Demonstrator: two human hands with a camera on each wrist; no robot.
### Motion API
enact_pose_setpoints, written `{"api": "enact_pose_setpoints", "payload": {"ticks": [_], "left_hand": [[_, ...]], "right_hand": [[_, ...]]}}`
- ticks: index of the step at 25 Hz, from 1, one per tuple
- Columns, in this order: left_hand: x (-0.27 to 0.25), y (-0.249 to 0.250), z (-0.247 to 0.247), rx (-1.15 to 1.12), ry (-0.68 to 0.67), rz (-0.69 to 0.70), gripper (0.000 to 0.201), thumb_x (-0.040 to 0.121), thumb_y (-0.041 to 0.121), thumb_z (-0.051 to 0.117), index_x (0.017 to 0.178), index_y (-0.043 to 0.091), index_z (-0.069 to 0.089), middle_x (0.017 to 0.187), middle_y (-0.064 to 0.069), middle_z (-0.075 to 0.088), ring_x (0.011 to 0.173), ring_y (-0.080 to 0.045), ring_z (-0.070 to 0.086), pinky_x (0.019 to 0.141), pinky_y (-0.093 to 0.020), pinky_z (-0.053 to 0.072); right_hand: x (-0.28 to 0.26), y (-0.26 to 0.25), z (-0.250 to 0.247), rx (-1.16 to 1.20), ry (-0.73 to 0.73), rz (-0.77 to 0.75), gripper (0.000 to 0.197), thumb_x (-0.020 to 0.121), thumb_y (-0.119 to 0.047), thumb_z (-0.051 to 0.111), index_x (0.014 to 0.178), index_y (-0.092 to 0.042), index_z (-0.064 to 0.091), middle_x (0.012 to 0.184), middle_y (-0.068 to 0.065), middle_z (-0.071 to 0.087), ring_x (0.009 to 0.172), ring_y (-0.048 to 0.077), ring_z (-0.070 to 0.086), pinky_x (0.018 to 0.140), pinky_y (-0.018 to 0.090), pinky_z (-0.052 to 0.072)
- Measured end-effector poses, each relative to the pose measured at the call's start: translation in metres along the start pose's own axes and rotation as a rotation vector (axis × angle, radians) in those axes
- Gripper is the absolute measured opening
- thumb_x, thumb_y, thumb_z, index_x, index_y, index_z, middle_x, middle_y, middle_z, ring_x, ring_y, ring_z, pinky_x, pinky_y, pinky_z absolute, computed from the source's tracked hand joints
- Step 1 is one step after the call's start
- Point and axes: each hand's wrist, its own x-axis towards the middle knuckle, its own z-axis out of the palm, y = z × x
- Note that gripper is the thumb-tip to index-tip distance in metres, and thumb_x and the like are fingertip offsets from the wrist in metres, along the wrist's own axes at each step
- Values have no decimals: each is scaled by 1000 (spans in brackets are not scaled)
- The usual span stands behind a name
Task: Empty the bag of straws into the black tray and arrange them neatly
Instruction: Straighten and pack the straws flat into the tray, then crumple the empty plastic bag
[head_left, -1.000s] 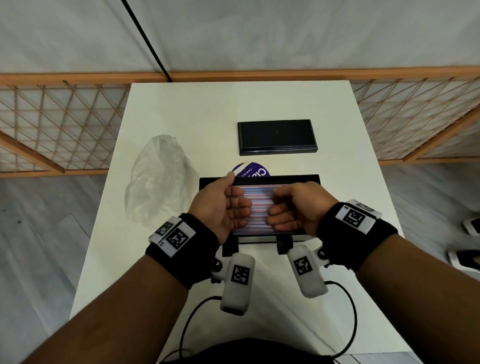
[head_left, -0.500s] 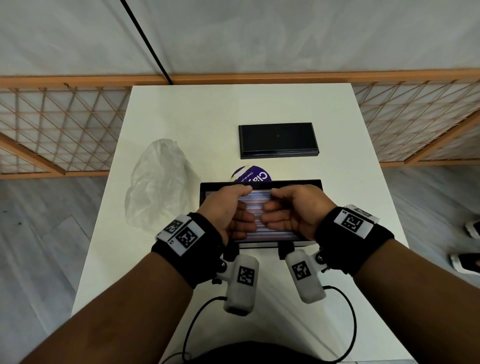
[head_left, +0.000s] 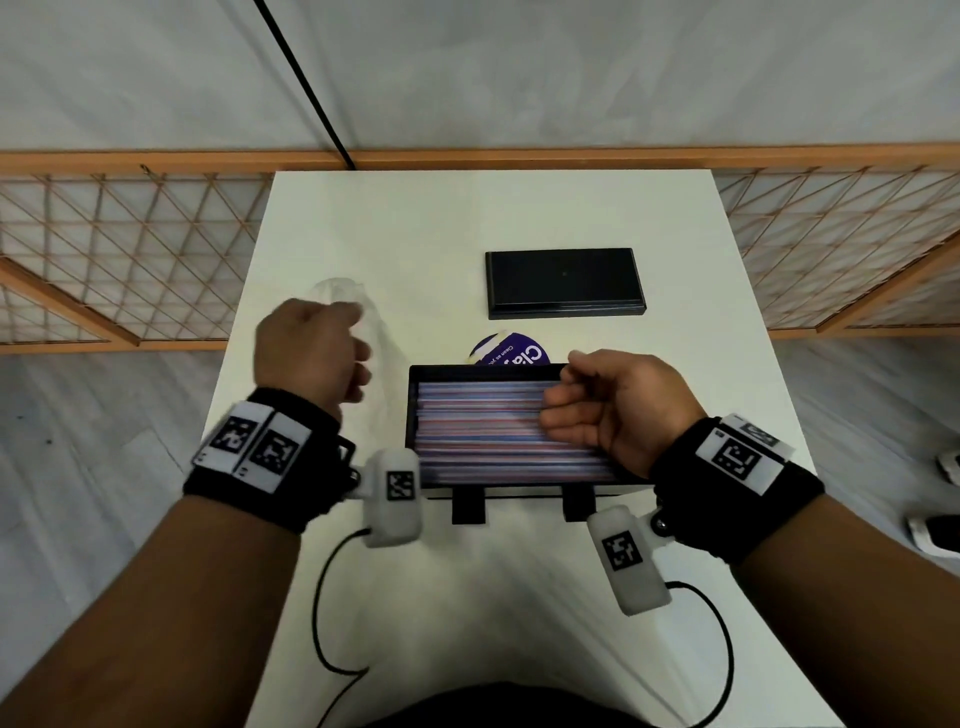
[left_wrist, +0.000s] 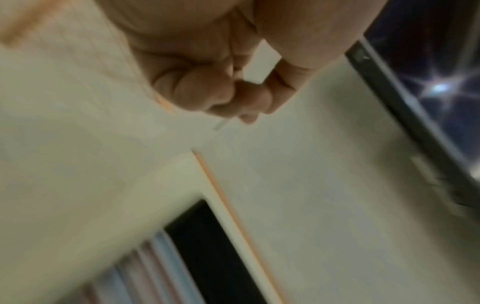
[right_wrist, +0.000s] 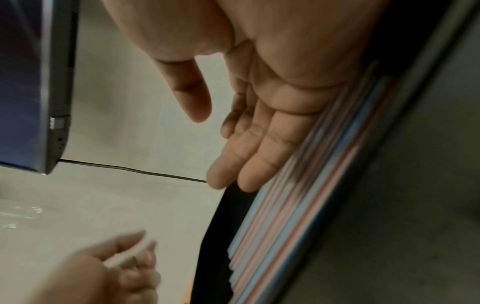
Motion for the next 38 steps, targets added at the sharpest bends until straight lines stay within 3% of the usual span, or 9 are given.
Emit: {"api": "enact_pose_setpoints", "payload": {"ticks": [5,10,13,16,23,27,31,35,38], "left_hand": [[34,-60,-28,266,-67,-300,70,90,11,60,151,23,27,83,-21,66,55,-26,57,53,-31,44],[37,-110,-21,499,-293,-354,97,92,9,67,158,36,1,108,-26,67,66,-29,67,40,-25,48],[57,-140,-18,725,-317,-317,111,79,25,85,158,31,7,120,-18,66,84,-32,74,60,-37,60],[61,-157,-19,977,-245,-199,95,72,33,89,148,21,34,128,-17,62,111,-38,65,90,-38,56],[67,-152,-22,1185,-253,-22,25,91,31,68,102,9,71,110,-13,71,106,-35,66,83,-32,51],[73,-114,-24,809,-191,58,25,93,26,60,82,4,64,94,-21,67,93,-36,65,76,-36,48],[43,-36,-22,412,-61,386,35,68,30,57,63,-3,49,60,-17,51,58,-25,45,57,-40,41],[-19,11,-15,278,-455,628,23,56,22,60,53,2,49,52,-6,48,53,-21,43,51,-32,37],[-44,13,-9,91,-790,604,14,61,1,57,60,-12,60,64,-32,50,61,-26,48,57,-32,38]], "right_hand": [[-10,-21,-6,67,21,-145,31,97,-30,49,76,-8,56,62,10,61,48,27,62,52,33,56],[-14,-21,-4,3,37,-198,30,97,-29,50,77,-7,56,61,11,60,45,27,59,51,33,54],[-17,-13,1,-55,44,-224,28,97,-25,53,77,-5,57,61,15,59,47,29,56,51,34,53],[-21,-6,7,-109,33,-240,27,97,-21,55,76,-4,58,61,16,59,46,29,55,53,34,51],[-31,-1,20,-339,-27,-353,26,95,-16,61,71,-5,58,61,13,61,48,26,56,54,33,51],[-36,0,26,-661,-25,-538,11,87,-15,70,78,-16,63,67,3,65,53,17,61,61,38,55],[-45,-10,45,-830,-11,-816,43,85,-10,66,122,-30,57,107,-8,61,62,6,58,63,13,44],[-40,-31,68,-1029,-120,-1170,77,83,1,62,149,-30,38,156,7,24,130,22,48,100,20,46],[-35,-37,71,-1092,-163,-1094,58,72,-8,79,127,-20,61,132,7,53,116,20,57,95,32,51]]}}
